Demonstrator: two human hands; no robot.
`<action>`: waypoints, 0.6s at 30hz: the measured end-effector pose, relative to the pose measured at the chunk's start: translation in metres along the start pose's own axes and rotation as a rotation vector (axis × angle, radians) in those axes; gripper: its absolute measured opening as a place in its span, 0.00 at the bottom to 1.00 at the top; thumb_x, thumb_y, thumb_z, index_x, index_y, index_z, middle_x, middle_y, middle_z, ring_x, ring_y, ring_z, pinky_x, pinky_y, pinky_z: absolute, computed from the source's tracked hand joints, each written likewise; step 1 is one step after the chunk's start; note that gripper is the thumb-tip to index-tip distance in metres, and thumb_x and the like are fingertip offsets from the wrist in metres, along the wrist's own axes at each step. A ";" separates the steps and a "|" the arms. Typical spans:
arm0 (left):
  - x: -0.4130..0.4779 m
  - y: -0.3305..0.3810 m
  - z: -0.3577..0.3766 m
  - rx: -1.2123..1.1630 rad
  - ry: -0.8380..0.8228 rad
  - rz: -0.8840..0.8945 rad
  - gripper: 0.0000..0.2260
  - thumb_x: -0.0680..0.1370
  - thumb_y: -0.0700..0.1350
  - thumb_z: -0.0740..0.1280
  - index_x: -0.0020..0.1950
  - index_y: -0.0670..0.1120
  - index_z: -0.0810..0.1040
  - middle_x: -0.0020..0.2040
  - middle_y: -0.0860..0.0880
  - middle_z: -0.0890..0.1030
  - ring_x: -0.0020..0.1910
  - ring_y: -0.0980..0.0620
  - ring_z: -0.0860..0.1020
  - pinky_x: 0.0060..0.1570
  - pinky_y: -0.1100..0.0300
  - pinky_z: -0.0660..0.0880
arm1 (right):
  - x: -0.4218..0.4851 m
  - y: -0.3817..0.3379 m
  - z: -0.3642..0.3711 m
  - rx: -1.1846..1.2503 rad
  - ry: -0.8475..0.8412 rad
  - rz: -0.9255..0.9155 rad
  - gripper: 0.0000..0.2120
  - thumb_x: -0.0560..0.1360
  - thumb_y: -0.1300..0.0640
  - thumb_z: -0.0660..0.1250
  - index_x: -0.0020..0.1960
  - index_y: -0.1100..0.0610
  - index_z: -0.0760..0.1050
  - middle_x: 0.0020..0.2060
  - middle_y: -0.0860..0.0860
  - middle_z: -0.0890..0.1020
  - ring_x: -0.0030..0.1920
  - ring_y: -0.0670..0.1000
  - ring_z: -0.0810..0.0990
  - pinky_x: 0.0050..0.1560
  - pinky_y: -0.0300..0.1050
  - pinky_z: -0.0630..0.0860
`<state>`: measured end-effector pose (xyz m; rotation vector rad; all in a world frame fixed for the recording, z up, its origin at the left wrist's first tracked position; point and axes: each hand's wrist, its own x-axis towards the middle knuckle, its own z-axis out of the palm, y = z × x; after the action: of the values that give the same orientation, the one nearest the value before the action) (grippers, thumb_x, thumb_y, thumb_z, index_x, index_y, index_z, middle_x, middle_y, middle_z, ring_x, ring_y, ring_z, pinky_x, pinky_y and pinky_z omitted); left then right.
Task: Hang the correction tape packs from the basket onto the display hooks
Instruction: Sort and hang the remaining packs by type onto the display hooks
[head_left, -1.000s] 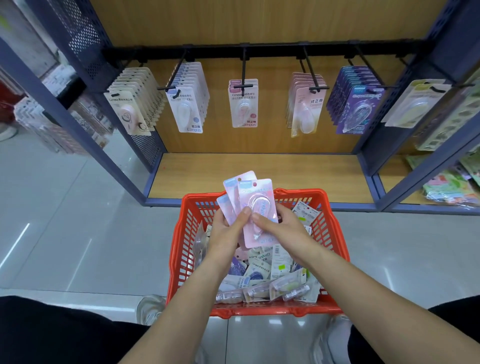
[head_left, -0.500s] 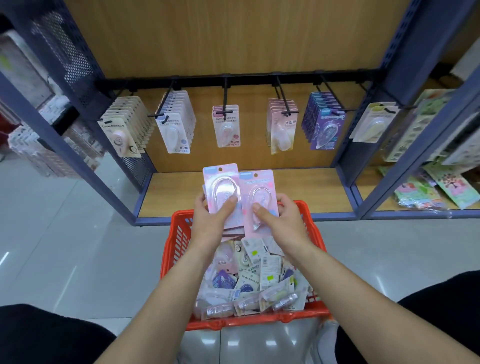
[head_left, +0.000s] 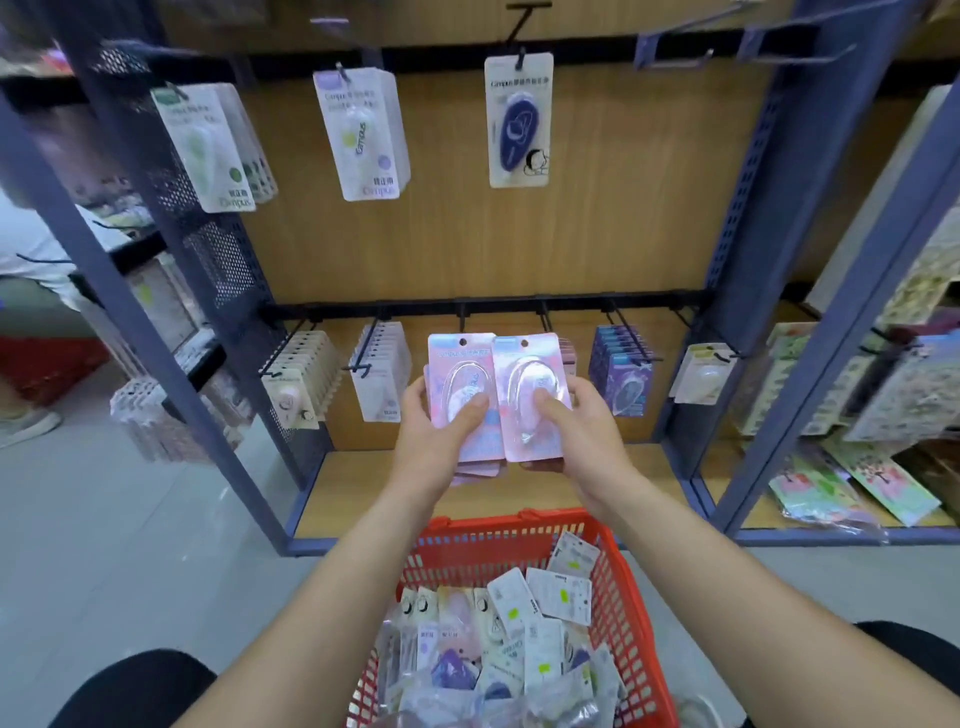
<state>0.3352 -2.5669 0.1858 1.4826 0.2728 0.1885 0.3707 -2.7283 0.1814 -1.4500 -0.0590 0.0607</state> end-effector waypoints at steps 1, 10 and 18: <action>0.002 0.011 0.000 -0.010 -0.006 -0.002 0.30 0.75 0.52 0.76 0.72 0.55 0.66 0.63 0.51 0.82 0.50 0.46 0.87 0.43 0.44 0.85 | 0.003 -0.013 0.001 0.010 0.002 0.016 0.11 0.77 0.53 0.71 0.59 0.49 0.76 0.56 0.49 0.85 0.57 0.54 0.85 0.61 0.62 0.80; 0.037 0.115 0.015 -0.012 -0.028 0.122 0.32 0.75 0.53 0.77 0.73 0.53 0.65 0.64 0.53 0.80 0.57 0.49 0.84 0.51 0.40 0.83 | 0.051 -0.132 -0.013 -0.003 0.079 -0.242 0.14 0.79 0.58 0.72 0.63 0.52 0.78 0.55 0.48 0.86 0.55 0.52 0.86 0.55 0.55 0.83; 0.078 0.171 0.059 0.012 -0.139 0.160 0.32 0.75 0.52 0.77 0.73 0.55 0.64 0.64 0.53 0.79 0.57 0.48 0.83 0.39 0.40 0.84 | 0.110 -0.206 -0.059 0.051 0.355 -0.404 0.19 0.80 0.63 0.68 0.68 0.54 0.70 0.54 0.40 0.77 0.53 0.40 0.79 0.35 0.27 0.75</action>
<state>0.4340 -2.5871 0.3548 1.5226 0.0424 0.2112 0.4860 -2.8023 0.3790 -1.3548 -0.0574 -0.5204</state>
